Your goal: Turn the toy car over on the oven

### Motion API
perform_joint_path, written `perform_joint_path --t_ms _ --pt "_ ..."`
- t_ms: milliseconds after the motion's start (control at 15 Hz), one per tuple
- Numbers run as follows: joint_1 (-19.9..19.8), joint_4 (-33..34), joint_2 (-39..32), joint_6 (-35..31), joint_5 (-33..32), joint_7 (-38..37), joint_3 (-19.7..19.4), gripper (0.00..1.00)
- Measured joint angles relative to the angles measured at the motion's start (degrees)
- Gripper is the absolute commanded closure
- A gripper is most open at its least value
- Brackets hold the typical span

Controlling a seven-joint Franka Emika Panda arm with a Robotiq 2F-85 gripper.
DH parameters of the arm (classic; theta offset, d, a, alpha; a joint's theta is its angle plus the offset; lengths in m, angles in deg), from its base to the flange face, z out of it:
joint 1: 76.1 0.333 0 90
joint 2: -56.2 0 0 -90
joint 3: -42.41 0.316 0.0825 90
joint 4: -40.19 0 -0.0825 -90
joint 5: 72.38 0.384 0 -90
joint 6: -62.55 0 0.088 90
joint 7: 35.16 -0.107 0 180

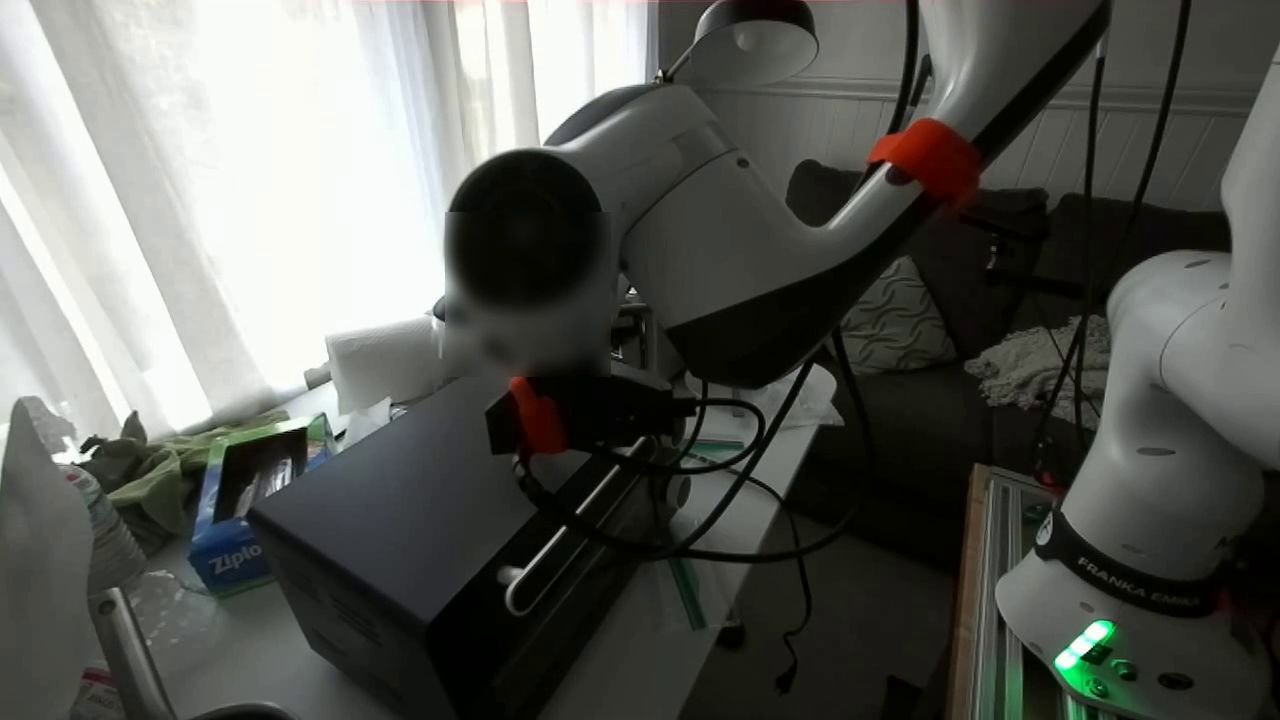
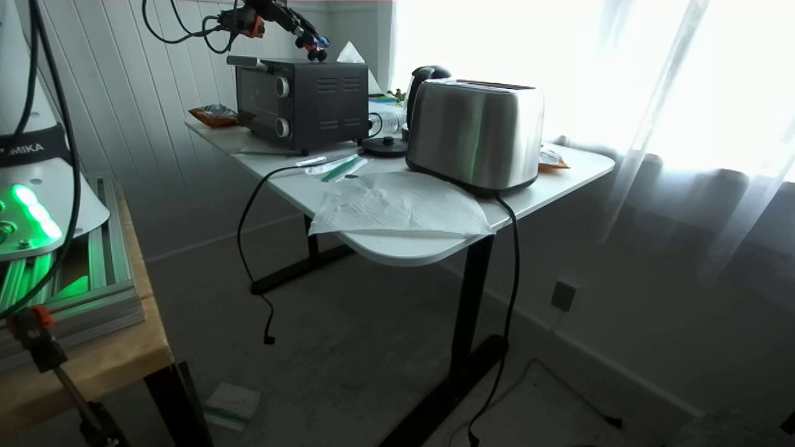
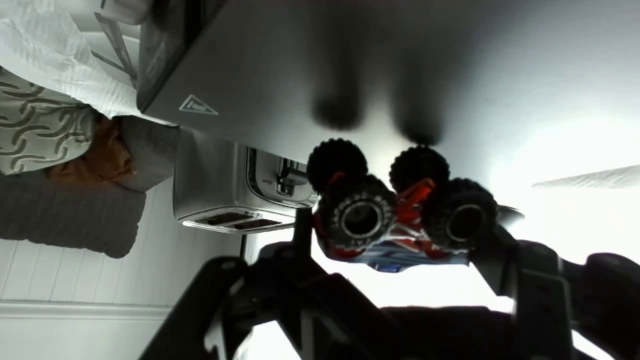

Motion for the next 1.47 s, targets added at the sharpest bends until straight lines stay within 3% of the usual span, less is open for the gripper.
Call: perform_joint_path --t_ms 67,133,267,867,1133,1467 --pt "0.0 0.0 0.0 0.0 0.0 0.0 0.0 0.32" --pt "0.0 0.0 0.0 0.0 0.0 0.0 0.0 0.13" --pt "0.0 0.0 0.0 0.0 0.0 0.0 0.0 0.00" --pt "-0.2 1.2 0.3 -2.9 1.8 2.1 -0.3 0.00" --pt "-1.3 2.3 3.3 -9.8 9.2 9.4 -2.0 0.00" --pt "-3.0 3.1 8.9 -12.0 23.8 20.0 -4.6 0.00"
